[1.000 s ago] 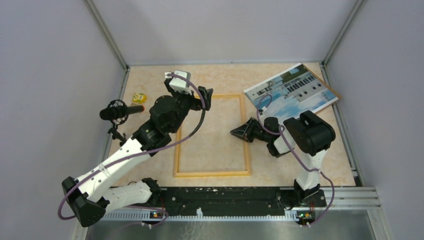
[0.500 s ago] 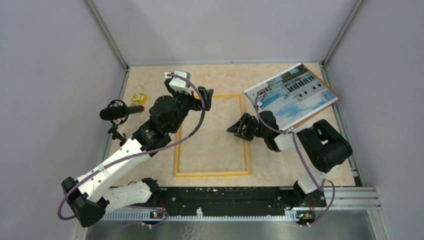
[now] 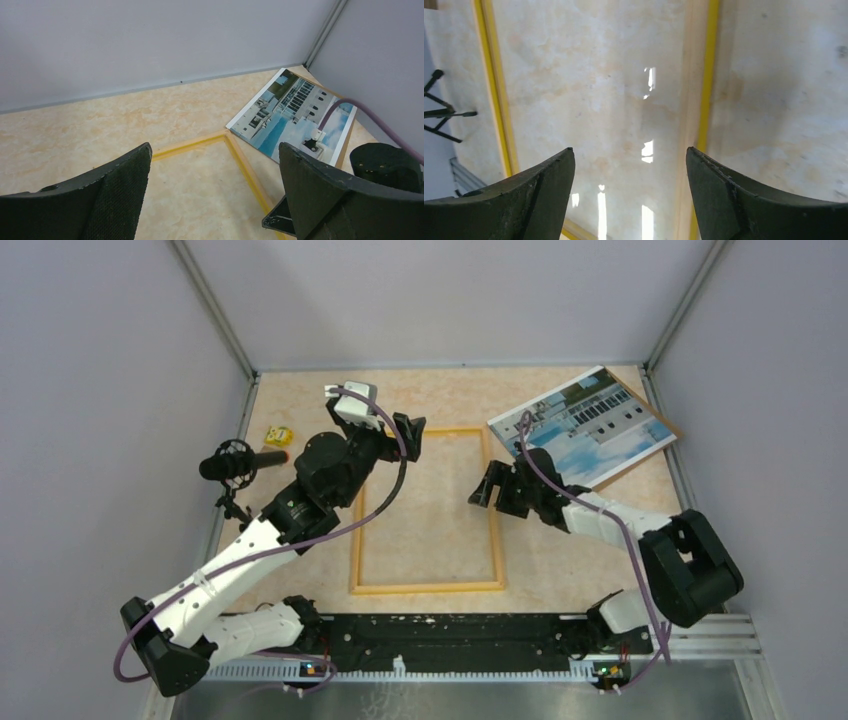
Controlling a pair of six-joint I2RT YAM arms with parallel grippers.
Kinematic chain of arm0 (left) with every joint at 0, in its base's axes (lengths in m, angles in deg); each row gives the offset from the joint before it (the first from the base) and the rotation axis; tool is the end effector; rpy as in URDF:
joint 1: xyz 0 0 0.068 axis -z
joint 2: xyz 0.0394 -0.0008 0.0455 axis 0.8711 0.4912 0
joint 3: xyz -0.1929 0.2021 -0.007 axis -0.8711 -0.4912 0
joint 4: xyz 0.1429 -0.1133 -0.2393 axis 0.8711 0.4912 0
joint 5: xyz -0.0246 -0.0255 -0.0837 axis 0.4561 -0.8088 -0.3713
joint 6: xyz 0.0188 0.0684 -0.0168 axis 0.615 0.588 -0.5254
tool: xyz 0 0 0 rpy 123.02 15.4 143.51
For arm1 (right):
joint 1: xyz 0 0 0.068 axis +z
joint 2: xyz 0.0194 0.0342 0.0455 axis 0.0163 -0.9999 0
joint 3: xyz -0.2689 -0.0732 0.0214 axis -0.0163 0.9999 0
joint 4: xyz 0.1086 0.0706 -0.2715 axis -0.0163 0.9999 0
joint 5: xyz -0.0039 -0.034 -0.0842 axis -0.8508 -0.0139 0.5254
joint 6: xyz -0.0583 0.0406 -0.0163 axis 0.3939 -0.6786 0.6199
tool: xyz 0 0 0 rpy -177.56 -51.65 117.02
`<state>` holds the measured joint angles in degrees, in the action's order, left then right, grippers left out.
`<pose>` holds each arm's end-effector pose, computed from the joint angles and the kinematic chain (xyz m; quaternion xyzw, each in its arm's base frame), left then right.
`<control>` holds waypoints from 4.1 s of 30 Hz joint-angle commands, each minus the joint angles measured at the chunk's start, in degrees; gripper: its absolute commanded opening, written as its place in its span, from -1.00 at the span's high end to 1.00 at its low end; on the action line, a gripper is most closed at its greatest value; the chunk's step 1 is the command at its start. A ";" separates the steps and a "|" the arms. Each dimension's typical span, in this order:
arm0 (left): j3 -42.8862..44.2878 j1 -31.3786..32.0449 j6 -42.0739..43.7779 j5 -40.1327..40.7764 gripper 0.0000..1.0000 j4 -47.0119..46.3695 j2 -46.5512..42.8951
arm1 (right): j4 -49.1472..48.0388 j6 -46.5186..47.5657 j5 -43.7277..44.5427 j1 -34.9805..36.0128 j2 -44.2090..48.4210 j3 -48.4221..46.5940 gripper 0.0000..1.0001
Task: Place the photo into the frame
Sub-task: Place the photo frame item in the photo frame, then pick up the photo at the center of the board.
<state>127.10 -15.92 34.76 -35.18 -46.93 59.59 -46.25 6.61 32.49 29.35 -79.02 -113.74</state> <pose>0.2235 -0.1911 0.4140 0.0846 0.6865 -0.2142 0.6897 0.2841 0.1790 0.1349 0.0637 0.9036 0.3167 0.2815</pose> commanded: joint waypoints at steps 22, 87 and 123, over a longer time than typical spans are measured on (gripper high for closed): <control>2.38 -0.02 -2.57 -4.13 -0.97 -0.40 1.81 | 21.67 6.55 17.72 2.84 15.55 -0.82 -0.63; 2.65 -0.70 -1.60 -2.71 -0.97 -0.13 2.30 | -38.65 -26.97 18.78 -23.27 8.09 27.08 -0.29; 2.43 -0.71 -1.77 -2.53 -0.98 -0.02 2.37 | -8.61 -14.81 26.38 -25.49 20.42 13.69 1.00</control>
<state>127.36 -16.35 32.25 -38.11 -45.09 63.02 -69.06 -18.90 57.10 4.78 -68.59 -95.18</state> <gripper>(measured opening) 0.987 0.004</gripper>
